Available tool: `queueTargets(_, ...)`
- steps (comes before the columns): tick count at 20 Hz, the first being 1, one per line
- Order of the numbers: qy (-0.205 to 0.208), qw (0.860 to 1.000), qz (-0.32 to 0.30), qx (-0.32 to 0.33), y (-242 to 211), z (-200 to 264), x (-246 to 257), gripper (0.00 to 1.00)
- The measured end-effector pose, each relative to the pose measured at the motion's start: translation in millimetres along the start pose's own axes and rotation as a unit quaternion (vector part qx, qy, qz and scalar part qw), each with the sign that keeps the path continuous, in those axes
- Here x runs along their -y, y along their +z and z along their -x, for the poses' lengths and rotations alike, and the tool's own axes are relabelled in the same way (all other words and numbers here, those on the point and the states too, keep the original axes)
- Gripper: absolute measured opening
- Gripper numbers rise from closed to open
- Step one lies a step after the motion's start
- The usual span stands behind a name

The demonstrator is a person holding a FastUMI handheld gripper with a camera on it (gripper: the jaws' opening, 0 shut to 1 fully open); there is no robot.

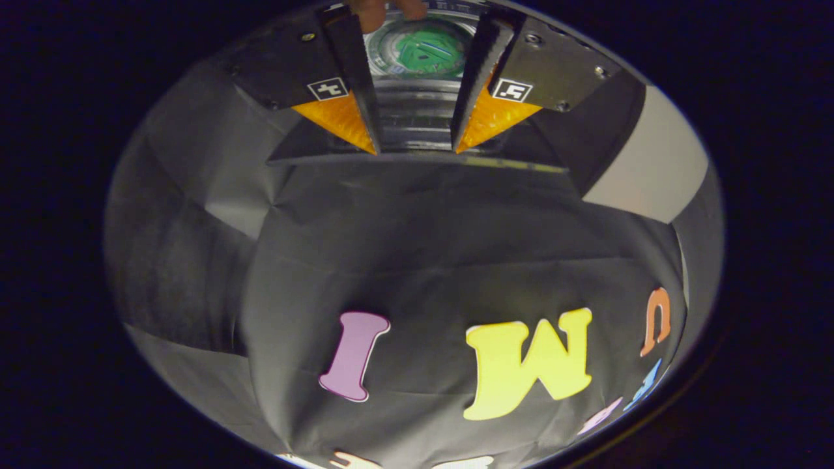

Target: Put the clothes into the washing machine and then close the washing machine lid.

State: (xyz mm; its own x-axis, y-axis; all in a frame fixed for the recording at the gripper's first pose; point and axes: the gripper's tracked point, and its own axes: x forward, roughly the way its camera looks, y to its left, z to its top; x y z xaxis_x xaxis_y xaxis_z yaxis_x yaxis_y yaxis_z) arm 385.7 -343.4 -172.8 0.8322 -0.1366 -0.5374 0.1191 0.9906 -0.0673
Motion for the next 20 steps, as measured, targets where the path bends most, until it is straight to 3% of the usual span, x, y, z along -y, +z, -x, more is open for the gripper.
queueTargets(4, 0.010, 0.998, 0.008, 0.067, 43, 3, 0, 0.67)
queueTargets(8, -0.013, 0.995, -0.001, 0.094, 68, -13, 4, 1.00)
queueTargets(14, 0.006, 1.000, -0.024, 0.017, 47, -44, -6, 1.00)
queueTargets(20, -0.031, 0.997, -0.055, -0.043, 17, -78, 8, 1.00)
